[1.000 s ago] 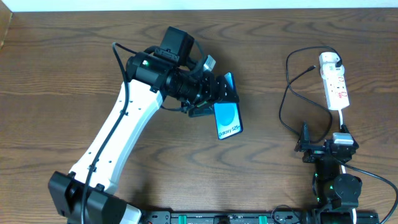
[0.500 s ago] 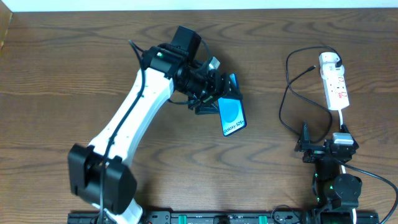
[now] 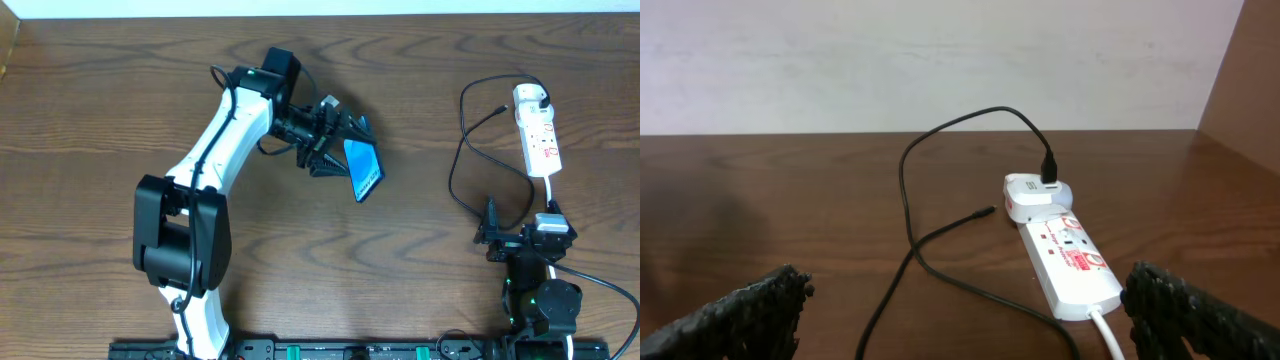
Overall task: Plug charger to phone and switch on socket
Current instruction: 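Move the held phone toward table center with the left gripper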
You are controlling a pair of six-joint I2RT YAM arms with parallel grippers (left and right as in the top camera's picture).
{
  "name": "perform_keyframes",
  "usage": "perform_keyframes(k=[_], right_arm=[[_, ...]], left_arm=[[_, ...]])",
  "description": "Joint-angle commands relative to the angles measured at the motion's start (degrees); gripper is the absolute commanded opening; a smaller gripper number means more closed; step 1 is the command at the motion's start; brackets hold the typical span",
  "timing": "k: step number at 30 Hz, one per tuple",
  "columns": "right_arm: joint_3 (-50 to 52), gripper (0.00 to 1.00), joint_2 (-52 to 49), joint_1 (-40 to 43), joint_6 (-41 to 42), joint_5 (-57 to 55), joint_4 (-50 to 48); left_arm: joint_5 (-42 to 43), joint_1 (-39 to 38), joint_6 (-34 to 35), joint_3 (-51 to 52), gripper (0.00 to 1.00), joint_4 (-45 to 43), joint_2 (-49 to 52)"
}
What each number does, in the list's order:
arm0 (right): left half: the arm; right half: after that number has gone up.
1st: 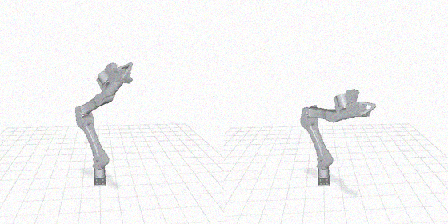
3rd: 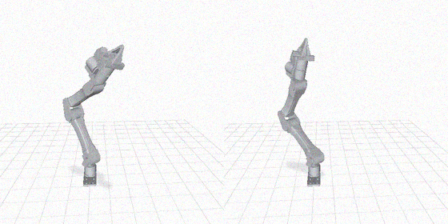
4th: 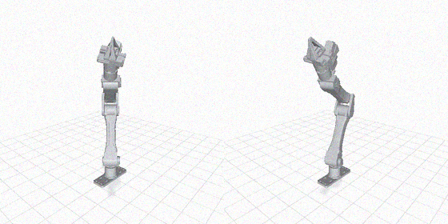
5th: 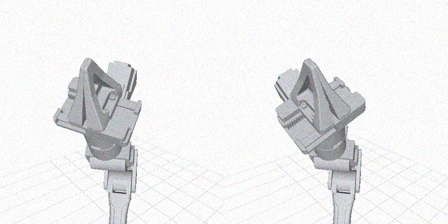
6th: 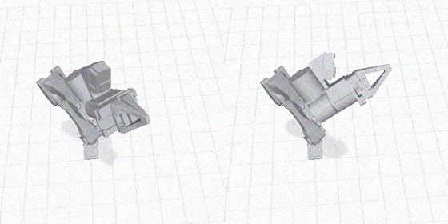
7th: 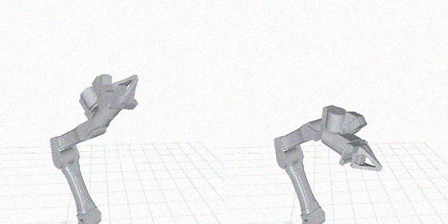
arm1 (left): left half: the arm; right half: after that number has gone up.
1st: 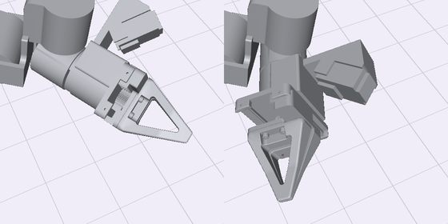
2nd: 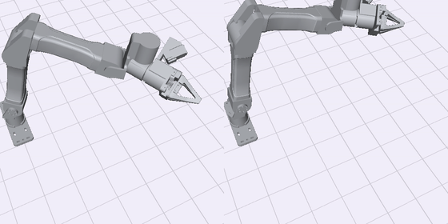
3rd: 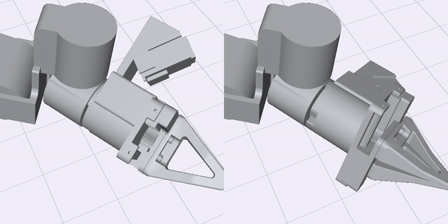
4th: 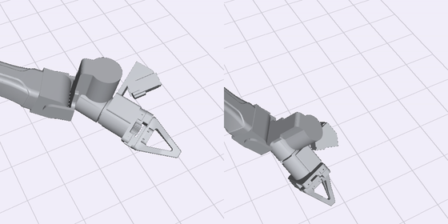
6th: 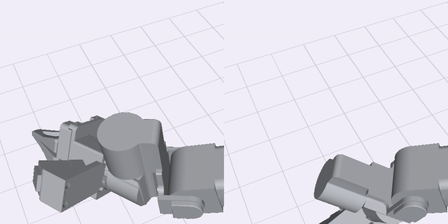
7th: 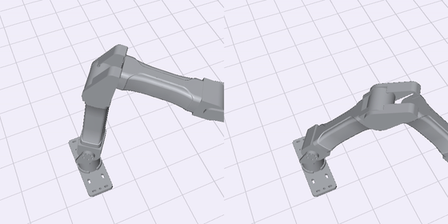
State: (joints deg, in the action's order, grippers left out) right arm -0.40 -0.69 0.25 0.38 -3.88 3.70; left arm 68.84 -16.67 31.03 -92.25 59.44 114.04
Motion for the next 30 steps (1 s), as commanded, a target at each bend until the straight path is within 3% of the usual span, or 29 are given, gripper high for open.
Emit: perform_keyframes(k=[1, 14, 28, 30], right_arm=[[0.11, 0.99, 0.35, -0.31, -0.66, -0.07, 0.17], [0.11, 0.99, 0.35, -0.31, -0.66, -0.07, 0.17], [0.11, 0.99, 0.35, -0.31, -0.52, -0.04, -1.57], [0.11, 0.99, 0.35, -0.31, 3.56, 0.0, -1.49]], left_arm=[[11.3, 1.4, -0.94, 0.2, 0.52, -0.02, -0.61], [14.56, 3.43, 6.84, 0.2, 0.52, 0.0, -0.61], [14.56, 3.43, 6.82, 0.2, 0.52, 0.0, -0.61], [14.53, 3.43, 6.8, 0.2, 0.52, 0.0, -0.61]])
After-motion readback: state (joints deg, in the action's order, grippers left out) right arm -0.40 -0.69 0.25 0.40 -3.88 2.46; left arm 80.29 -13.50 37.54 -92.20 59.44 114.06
